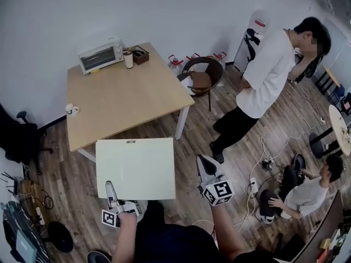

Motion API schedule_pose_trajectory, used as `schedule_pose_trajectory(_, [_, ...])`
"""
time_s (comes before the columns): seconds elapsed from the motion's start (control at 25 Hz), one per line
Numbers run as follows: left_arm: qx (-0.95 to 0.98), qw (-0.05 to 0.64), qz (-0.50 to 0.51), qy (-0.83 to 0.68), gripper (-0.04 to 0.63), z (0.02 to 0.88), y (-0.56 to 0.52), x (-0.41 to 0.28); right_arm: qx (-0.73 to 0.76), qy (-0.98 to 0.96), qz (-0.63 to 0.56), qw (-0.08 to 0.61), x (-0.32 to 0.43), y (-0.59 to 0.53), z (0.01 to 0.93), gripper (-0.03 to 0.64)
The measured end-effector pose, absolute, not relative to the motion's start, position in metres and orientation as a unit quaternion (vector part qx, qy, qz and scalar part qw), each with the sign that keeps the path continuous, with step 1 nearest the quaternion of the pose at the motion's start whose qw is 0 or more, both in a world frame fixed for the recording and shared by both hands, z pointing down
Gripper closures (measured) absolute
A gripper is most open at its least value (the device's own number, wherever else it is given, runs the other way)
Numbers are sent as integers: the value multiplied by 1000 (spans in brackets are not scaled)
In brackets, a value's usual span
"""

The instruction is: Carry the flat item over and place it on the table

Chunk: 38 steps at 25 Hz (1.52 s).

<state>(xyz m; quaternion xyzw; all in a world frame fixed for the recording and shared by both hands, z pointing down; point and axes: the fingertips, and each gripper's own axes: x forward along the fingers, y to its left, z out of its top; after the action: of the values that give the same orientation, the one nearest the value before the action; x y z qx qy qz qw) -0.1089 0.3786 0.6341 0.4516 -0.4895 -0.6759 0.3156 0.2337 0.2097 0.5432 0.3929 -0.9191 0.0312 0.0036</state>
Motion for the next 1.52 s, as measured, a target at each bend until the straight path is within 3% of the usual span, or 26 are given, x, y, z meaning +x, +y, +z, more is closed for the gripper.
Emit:
schedule_pose_trajectory(0.96, [464, 347, -661, -477, 307, 618, 154, -270, 427, -904, 30, 9, 86, 14, 521, 609])
schedule_pose_trajectory(1.52, [458, 347, -662, -482, 307, 634, 45, -288, 417, -909, 28, -1, 61, -94, 525, 609])
